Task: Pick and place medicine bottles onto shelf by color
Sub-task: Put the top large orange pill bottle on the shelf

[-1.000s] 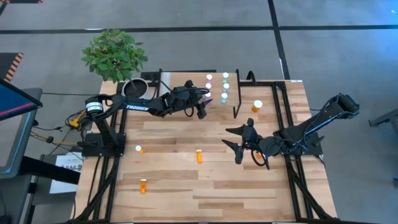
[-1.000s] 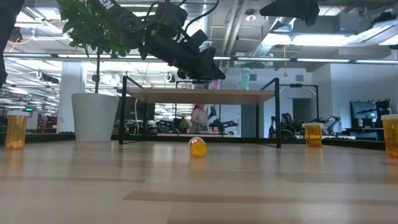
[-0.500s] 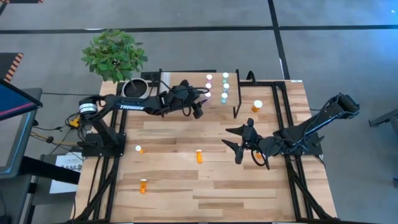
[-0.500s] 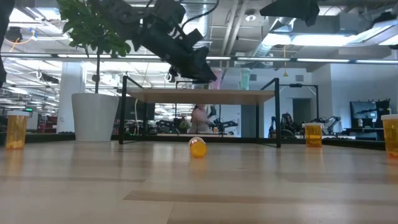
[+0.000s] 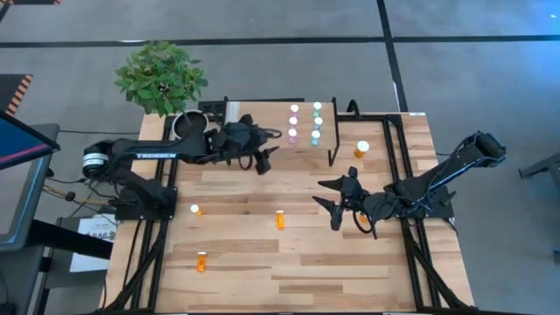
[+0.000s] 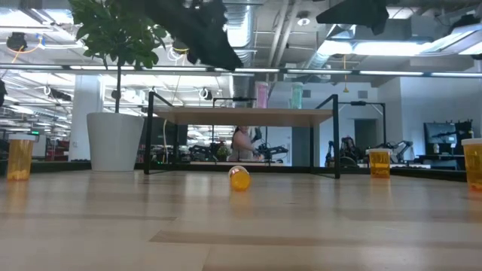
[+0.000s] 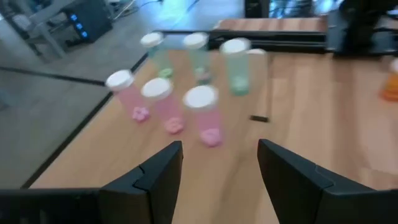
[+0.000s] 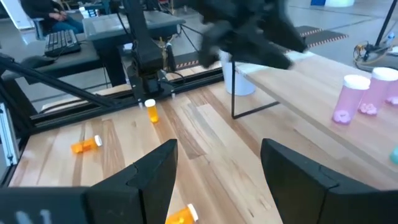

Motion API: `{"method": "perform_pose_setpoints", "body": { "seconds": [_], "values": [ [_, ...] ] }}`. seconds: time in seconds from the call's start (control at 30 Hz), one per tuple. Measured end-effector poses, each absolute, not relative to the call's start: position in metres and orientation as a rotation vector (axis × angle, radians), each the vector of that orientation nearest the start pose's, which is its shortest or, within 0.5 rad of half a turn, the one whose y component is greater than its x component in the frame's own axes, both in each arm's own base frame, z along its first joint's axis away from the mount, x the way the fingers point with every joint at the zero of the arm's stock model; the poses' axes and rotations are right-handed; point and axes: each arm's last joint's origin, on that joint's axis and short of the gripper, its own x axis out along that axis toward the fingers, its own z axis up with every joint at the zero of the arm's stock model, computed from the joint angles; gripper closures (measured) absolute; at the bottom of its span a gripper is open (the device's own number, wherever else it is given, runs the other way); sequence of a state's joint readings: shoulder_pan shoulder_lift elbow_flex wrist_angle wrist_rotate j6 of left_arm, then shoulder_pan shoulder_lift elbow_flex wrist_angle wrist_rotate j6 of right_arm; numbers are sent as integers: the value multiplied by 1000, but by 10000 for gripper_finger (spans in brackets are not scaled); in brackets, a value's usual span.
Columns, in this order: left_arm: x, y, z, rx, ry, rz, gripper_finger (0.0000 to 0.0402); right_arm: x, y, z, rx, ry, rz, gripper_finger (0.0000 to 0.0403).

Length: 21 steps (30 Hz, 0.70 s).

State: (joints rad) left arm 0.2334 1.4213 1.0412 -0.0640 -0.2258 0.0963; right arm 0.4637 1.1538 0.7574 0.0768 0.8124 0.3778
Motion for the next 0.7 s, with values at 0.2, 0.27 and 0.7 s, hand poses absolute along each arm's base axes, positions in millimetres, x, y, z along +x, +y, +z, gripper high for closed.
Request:
{"method": "perform_pose_setpoints", "body": {
  "seconds": [0.2,0.27,0.7],
  "values": [
    [282,38,300,115,403,350,203,225,87,275,208,204,-464,148],
    [269,25,301,103,360,328,203,221,85,271,222,227,-510,148],
    [193,-28,283,-26,84,126,203,178,36,242,400,568,-848,148]
  ]
}}
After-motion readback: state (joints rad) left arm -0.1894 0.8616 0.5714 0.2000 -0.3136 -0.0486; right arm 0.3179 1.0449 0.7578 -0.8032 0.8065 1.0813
